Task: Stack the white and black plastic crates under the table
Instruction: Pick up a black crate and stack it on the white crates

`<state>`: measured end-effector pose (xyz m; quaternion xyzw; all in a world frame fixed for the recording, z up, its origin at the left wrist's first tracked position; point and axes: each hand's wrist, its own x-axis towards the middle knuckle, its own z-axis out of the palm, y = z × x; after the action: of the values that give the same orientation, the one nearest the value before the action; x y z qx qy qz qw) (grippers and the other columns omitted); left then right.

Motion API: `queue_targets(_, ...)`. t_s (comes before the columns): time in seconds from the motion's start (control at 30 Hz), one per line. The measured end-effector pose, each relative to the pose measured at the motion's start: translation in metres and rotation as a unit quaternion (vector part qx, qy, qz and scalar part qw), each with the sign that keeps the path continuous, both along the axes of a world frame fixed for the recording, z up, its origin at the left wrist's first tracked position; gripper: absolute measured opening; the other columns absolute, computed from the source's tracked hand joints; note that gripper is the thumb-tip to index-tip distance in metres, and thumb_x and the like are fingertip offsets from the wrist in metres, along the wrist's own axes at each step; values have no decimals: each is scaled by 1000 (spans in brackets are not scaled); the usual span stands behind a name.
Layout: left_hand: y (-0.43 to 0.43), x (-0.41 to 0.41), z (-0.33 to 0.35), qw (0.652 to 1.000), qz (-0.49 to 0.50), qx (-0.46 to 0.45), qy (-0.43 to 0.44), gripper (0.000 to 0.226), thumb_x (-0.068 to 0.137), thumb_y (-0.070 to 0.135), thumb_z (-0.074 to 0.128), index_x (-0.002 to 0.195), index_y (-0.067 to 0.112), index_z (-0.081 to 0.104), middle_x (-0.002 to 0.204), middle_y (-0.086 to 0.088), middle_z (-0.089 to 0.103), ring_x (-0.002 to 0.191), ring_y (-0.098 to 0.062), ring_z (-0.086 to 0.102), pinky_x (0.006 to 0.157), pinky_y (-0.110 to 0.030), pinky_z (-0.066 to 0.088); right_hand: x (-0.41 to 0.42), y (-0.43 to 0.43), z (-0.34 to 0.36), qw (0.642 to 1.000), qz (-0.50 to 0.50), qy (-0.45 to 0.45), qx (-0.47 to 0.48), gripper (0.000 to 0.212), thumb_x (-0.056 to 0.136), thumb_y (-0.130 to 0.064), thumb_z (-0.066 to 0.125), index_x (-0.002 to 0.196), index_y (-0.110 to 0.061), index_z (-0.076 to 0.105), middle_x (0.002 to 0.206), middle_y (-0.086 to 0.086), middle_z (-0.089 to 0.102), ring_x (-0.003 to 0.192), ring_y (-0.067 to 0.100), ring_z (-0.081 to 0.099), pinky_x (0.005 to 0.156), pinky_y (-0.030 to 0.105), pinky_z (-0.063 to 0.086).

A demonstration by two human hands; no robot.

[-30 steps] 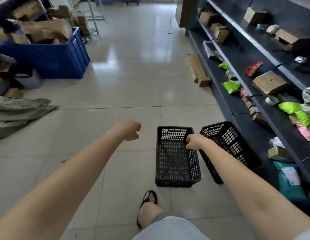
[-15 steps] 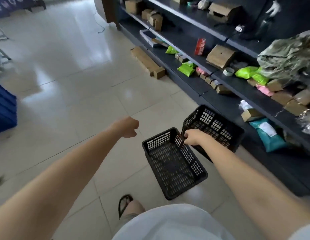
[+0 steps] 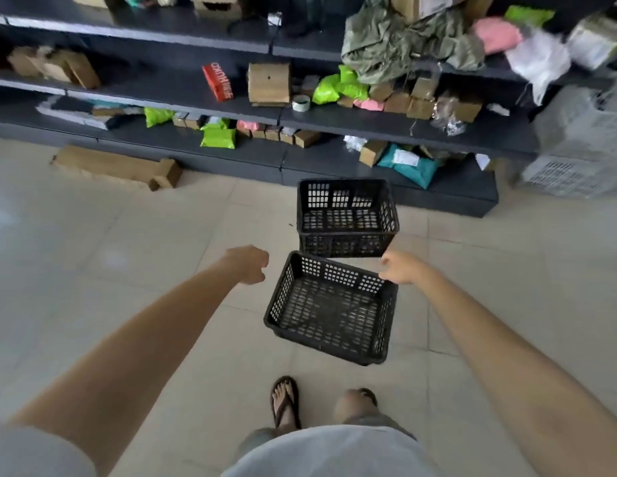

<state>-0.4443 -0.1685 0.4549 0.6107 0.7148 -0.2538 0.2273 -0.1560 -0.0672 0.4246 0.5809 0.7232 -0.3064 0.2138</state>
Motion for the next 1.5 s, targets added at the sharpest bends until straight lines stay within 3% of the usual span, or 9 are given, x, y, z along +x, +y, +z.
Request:
queue_targets(0.27,14,14,-39,995,-75,-48,-37,39,94,28,50,132,20,52,137,-4,53,128,-25,51,104,-39,45,48,-44,-15,991,-130,-24,-28,52,90,-22,55,140,-14,41,142,14,47,127,30,49,100,33,42)
queue_targets(0.57,45,25,-102,992,-49,-78,-84,38,91,30,53,128,21,55,131,-3,56,123,-25,53,99,-40,47,63,-38,-76,986,-159,-17,-45,50,92,-24,49,140,-19,40,137,16,40,114,35,55,92,36,45)
queue_targets(0.9,105,3,-266,992,-23,-102,-65,43,92,27,52,134,18,51,130,-9,54,123,-30,53,98,-43,48,50,-6,-222,974,-212,-14,-80,51,91,-35,51,139,-25,38,134,14,44,118,33,53,99,42,45)
queue_targets(1.1,122,-10,-381,994,-10,-105,-37,53,90,24,57,141,27,40,136,-11,41,129,-31,40,96,-47,45,52,11,-329,961,-264,-21,-73,51,91,-35,53,139,-23,39,128,15,52,118,32,50,97,40,45)
queue_targets(1.33,123,-28,-489,996,-16,-84,24,61,88,21,62,143,24,35,141,-16,30,129,-34,34,93,-46,46,60,20,-440,952,-290,-79,-60,53,91,-29,55,141,-24,37,133,17,42,126,39,39,101,46,41)
queue_targets(1.5,126,-33,-531,996,-28,-82,33,59,84,8,64,138,16,40,129,-20,35,118,-38,44,85,-49,50,62,25,-493,947,-306,-73,-64,54,90,-26,58,139,-21,39,136,19,38,109,40,56,98,48,48)
